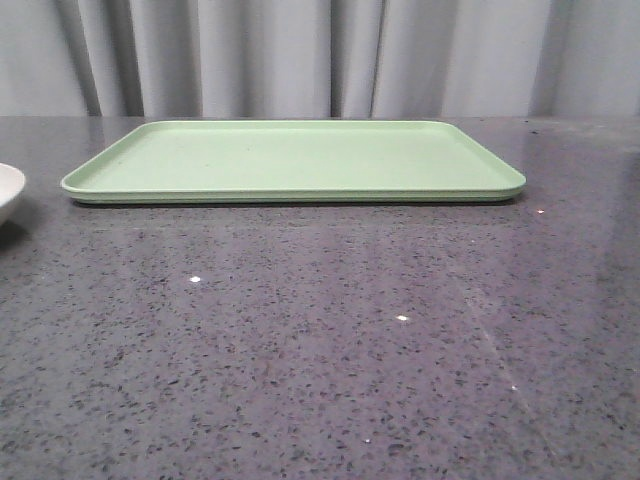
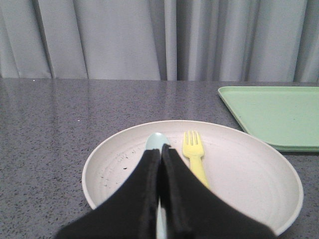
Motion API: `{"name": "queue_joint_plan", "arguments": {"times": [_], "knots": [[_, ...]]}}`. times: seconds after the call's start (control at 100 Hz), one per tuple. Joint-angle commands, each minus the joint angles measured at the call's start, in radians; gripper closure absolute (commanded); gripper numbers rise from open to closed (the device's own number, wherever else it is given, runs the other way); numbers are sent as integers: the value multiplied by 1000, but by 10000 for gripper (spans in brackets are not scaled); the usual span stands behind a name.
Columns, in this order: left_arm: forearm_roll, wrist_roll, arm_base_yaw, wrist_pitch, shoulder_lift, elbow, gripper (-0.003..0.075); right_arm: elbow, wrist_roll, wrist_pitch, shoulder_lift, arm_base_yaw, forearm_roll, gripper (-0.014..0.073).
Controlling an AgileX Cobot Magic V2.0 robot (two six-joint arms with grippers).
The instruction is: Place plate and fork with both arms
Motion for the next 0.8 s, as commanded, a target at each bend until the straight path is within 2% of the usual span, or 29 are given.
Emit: {"name": "queue_joint_plan", "arguments": {"times": [0.0, 0.79], "knots": [[-9, -7, 0, -84, -33, 13, 741, -5, -9, -80, -24, -6, -9, 609], [-7, -7, 0, -84, -33, 13, 741, -6, -18, -73, -24, -6, -73, 609]]}}
